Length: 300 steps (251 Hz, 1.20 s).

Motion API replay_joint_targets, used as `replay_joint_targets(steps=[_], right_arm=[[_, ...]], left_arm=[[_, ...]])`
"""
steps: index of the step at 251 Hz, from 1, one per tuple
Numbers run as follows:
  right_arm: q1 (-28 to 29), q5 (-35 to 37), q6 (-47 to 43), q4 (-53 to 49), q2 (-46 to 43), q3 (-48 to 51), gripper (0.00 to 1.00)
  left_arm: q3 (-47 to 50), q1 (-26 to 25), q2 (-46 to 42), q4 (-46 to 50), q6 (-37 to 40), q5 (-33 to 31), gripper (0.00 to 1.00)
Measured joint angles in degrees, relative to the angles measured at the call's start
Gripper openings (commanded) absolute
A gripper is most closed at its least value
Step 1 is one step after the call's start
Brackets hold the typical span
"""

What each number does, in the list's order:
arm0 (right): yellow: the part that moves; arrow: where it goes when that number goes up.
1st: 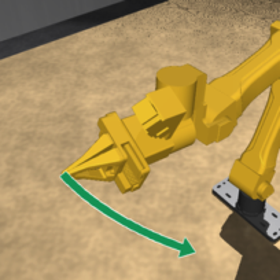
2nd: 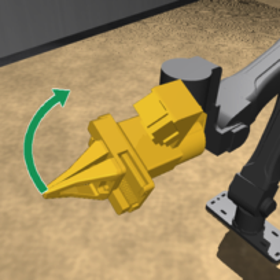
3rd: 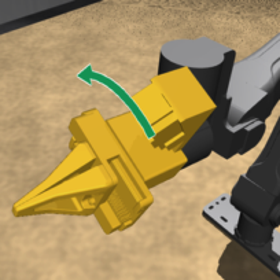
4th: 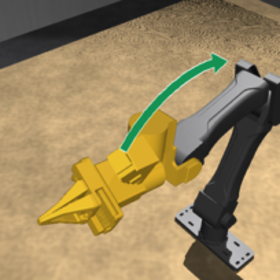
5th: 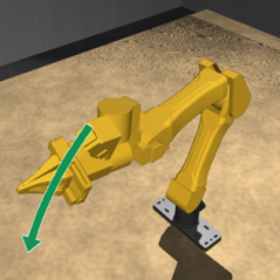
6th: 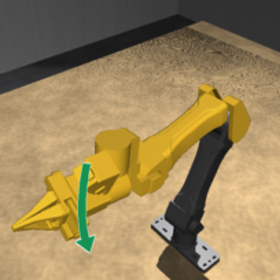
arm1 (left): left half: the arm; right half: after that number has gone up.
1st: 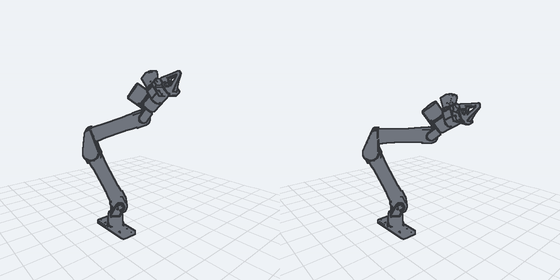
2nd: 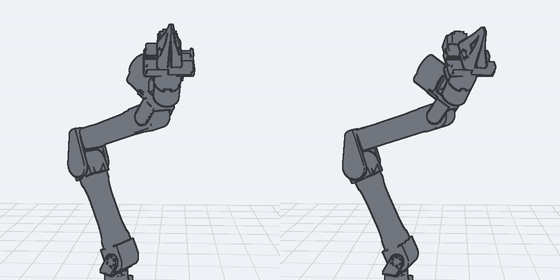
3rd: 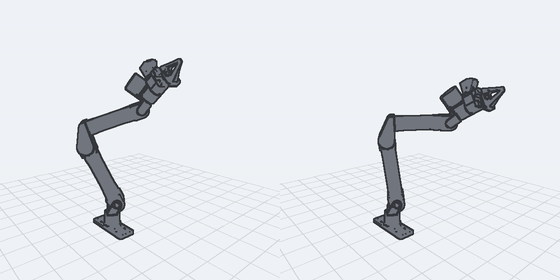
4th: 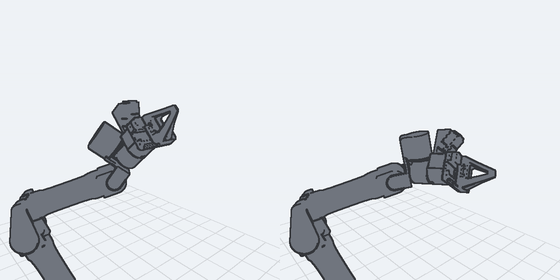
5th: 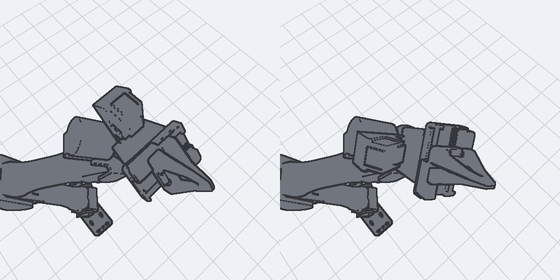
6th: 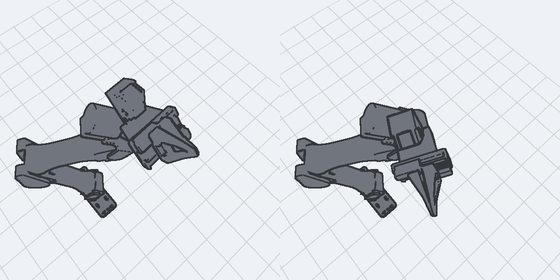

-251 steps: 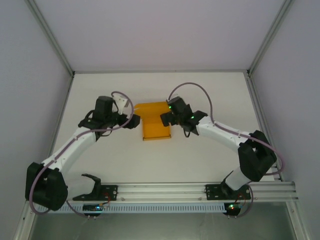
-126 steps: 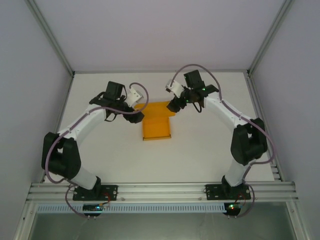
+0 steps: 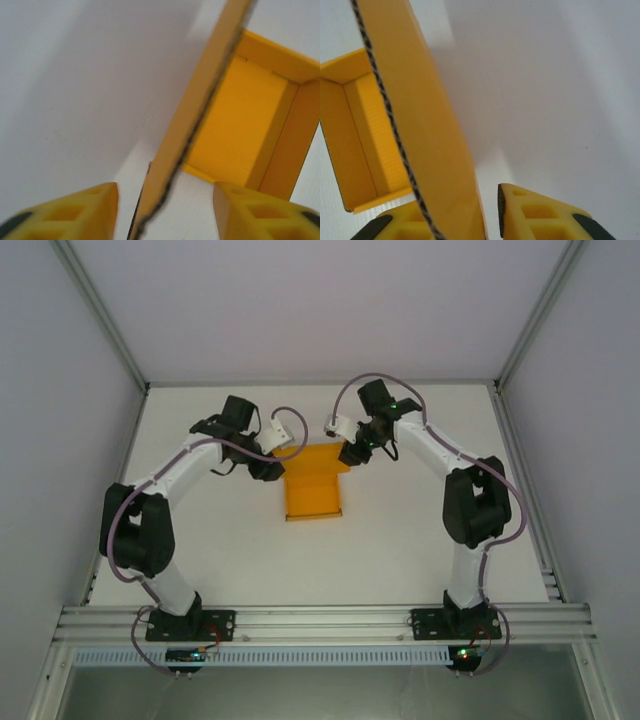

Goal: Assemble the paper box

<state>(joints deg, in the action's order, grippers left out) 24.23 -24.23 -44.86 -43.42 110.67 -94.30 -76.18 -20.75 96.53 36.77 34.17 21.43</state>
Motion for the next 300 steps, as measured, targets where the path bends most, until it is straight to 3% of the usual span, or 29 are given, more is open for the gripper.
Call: replay_joint_targets(steps=[19,45,97,132,166,206,256,300], right_arm=[[0.02,0.00,-0.87,-1.14,0.50,-0.48,0.17],[0.07,0.37,-2.10,-2.62,0.98,-0.57,0.11],[0.22,1.31,-3.10,-3.34,1.01,-0.70,0.00],[1.20,4.96,0.68,-0.98,0.61,-0.52,0.00],[3.61,12.76,11.52,3.06,-1.38,0.85,0.00],[6.99,22.71,32.06,8.59,-4.72,3.89,0.00],[8.50,26.01,52.19,13.86,-6.64,7.85,0.00],[8.48,29.64,64.94,16.13,-6.27,7.91,0.00]], left_arm=[[-0.85,-0.02,0.87,0.31,0.55,0.00,0.17],[-1.16,-0.07,1.46,0.46,1.20,-0.17,0.00],[-1.20,-0.68,1.46,0.11,0.09,-1.05,0.00],[-1.20,-0.94,1.46,-1.27,-3.96,-2.45,0.00],[-1.20,-1.44,1.36,-4.11,-10.49,-4.92,0.00],[-0.90,-2.78,0.20,-8.52,-21.35,-8.98,0.00],[-0.31,-5.70,-0.22,-13.07,-36.22,-15.76,0.00],[-0.07,-8.79,-0.22,-15.37,-44.22,-19.96,0.00]])
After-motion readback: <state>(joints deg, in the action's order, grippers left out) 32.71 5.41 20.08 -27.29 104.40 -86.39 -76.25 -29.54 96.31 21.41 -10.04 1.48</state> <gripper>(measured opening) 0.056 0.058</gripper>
